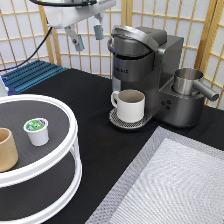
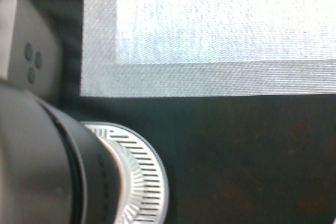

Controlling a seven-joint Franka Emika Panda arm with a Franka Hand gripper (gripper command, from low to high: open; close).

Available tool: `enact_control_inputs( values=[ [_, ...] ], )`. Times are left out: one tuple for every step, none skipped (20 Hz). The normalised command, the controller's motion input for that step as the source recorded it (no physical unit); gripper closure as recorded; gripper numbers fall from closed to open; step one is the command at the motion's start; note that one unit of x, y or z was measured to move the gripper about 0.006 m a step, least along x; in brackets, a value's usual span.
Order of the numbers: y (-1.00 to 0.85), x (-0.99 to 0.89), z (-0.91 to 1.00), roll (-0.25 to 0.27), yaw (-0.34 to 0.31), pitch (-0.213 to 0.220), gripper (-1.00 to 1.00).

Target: Make coffee

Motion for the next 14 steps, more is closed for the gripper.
enact_control_inputs(
  values=[
    [-0.24, 0.63, 0.24, 0.239, -0.044, 0.22, -1.0],
    [-0.16, 0.67, 0.28, 0.197, -0.061, 0.218, -1.0],
    [-0.1, 0.68, 0.29, 0.162, -0.077, 0.207, -1.0],
    [-0.01, 0.69, 0.3, 0.12, -0.095, 0.188, -1.0],
    [0.0, 0.63, 0.29, 0.086, -0.114, 0.163, -1.0],
    [0.0, 0.53, 0.29, 0.072, -0.121, 0.155, -1.0],
    [0.0, 0.5, 0.26, 0.064, -0.116, 0.159, -1.0],
    [0.13, 0.44, 0.22, 0.051, -0.098, 0.168, -1.0],
    [0.23, 0.3, 0.18, 0.028, -0.087, 0.148, -1.0],
    [0.37, 0.26, 0.16, 0.0, -0.076, 0.135, -1.0],
    [0.38, 0.22, 0.14, 0.0, -0.06, 0.124, -1.0],
    [0.38, 0.24, 0.15, 0.0, -0.045, 0.127, -1.0],
    [0.41, 0.24, 0.18, 0.0, -0.016, 0.134, -1.0],
    [0.35, 0.31, 0.33, 0.0, -0.009, 0.157, -1.0]
  ],
)
